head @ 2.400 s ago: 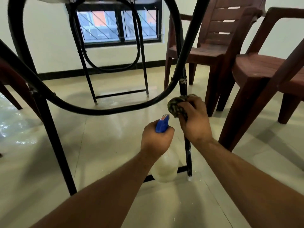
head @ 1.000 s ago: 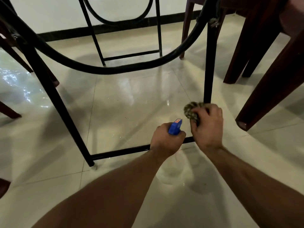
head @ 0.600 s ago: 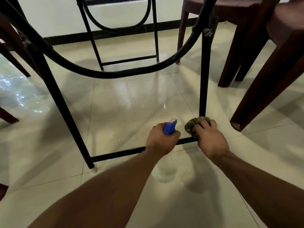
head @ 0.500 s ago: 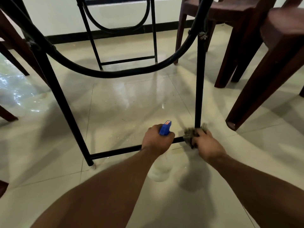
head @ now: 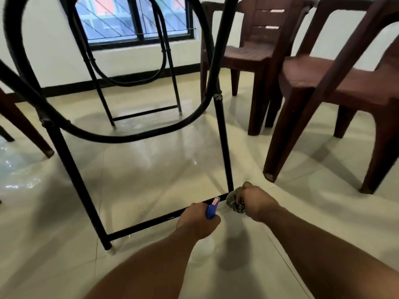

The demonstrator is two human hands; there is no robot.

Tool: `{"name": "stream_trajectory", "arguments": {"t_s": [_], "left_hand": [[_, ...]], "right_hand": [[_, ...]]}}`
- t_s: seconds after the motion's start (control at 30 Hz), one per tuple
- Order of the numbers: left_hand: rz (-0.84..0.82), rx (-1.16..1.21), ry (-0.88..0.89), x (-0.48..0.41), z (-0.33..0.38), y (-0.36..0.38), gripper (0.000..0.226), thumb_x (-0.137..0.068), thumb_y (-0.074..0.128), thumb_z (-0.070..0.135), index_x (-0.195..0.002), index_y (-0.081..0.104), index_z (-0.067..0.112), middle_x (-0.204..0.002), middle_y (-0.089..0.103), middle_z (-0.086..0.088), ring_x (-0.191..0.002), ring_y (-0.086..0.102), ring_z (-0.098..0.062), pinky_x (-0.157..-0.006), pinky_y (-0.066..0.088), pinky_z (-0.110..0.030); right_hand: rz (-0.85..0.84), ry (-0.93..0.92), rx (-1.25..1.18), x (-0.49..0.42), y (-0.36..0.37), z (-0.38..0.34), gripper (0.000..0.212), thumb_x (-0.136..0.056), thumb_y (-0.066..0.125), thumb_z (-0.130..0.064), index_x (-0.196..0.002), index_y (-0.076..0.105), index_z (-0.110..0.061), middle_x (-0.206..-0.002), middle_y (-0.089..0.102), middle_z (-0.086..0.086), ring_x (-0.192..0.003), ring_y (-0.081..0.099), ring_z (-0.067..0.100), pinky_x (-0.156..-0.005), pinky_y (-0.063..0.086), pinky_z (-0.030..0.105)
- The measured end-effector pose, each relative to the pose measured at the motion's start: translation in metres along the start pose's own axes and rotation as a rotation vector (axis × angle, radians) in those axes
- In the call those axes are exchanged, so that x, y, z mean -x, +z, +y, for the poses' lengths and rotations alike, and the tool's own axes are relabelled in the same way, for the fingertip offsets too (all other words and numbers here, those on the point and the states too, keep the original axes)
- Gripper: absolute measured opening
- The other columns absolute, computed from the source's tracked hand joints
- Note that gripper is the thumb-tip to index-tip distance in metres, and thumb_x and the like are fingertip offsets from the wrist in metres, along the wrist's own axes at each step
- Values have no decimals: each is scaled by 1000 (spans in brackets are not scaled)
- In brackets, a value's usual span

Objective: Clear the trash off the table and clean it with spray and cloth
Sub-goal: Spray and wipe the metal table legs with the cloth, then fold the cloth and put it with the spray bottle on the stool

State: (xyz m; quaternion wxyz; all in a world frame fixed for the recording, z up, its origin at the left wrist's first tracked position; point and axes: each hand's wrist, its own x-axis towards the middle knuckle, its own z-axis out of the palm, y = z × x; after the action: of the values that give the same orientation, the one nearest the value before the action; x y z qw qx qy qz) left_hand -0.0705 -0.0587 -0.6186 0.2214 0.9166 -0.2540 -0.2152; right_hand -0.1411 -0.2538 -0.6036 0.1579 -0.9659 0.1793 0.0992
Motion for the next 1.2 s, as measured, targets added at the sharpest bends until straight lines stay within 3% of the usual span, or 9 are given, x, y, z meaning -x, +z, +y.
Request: {"name": "stream_trajectory", "arguments": {"t_s": [0.17, 0.3, 0.4, 0.5, 0.63, 0.87, 0.93, 1.07, 1.2], "left_hand": [[24, -22, -52, 33, 25, -19, 33, -83, 57, 47, -67, 53, 19, -65, 59, 2, -58, 56, -20, -51, 38, -28], [39, -42, -93, 80, 58, -52, 39, -89, 56, 55, -70, 53, 21, -73, 62, 2, -79, 66, -20, -65, 47, -30], [-32, -28, -85, 111, 89, -83, 41, -90, 58, 61, -72, 49, 26, -82, 65, 0, -87, 67, -20, -68, 43, -29], [-125, 26, -57, 141, 119, -112, 43, -89, 64, 58, -68, 44, 27, -78, 64, 0, -81, 65, -22, -70, 44, -31], [-273, 61, -10, 196, 185, -169, 37, -87, 70, 52, -74, 47, 26, -69, 55, 4, -67, 53, -19, -63, 39, -35], [-444, 44, 167, 286, 315, -275, 24, -92, 70, 33, -89, 48, 24, -79, 56, 6, -76, 58, -20, -64, 39, -26], [-489, 4, 220, 307, 344, -301, 22, -93, 68, 33, -92, 49, 22, -87, 59, 1, -78, 56, -20, -64, 36, -24], [-558, -14, 314, 337, 386, -332, 19, -90, 71, 24, -100, 57, 18, -99, 70, -7, -92, 66, -29, -77, 53, -35], [-628, -63, 482, 367, 416, -345, 21, -90, 70, 19, -107, 59, 13, -101, 70, -9, -94, 66, -31, -82, 54, -38]], "right_hand": [[-65, 58, -20, 42, -35, -14, 23, -90, 66, -24, -113, 70, -19, -117, 52, 4, -108, 61, 29, -95, 51, 34], [-118, 97, -155, 90, -82, -38, 33, -87, 63, -30, -114, 65, -13, -115, 54, 6, -108, 60, 28, -89, 48, 31], [-111, 67, -196, 123, -110, -47, 25, -86, 64, -25, -110, 69, -22, -116, 54, 1, -105, 60, 24, -94, 50, 33], [-77, 104, -246, 165, -132, -54, 28, -83, 60, -11, -100, 69, -31, -112, 56, -5, -102, 59, 17, -93, 50, 30], [-38, 304, -342, 248, -186, -73, 46, -75, 51, -1, -105, 63, -34, -114, 49, -9, -106, 54, 18, -93, 48, 29], [199, 790, -608, 380, -303, -136, 68, -76, 43, 2, -128, 59, -39, -126, 49, -10, -113, 51, 18, -101, 43, 25], [268, 913, -674, 409, -337, -154, 70, -74, 46, 4, -130, 60, -37, -126, 54, -4, -116, 54, 21, -104, 44, 30], [363, 1058, -752, 454, -391, -182, 67, -73, 43, 3, -126, 64, -32, -124, 57, -1, -113, 57, 23, -103, 47, 34], [417, 1132, -718, 499, -425, -195, 59, -79, 45, -2, -127, 64, -31, -125, 58, 1, -115, 56, 25, -102, 48, 35]]}}
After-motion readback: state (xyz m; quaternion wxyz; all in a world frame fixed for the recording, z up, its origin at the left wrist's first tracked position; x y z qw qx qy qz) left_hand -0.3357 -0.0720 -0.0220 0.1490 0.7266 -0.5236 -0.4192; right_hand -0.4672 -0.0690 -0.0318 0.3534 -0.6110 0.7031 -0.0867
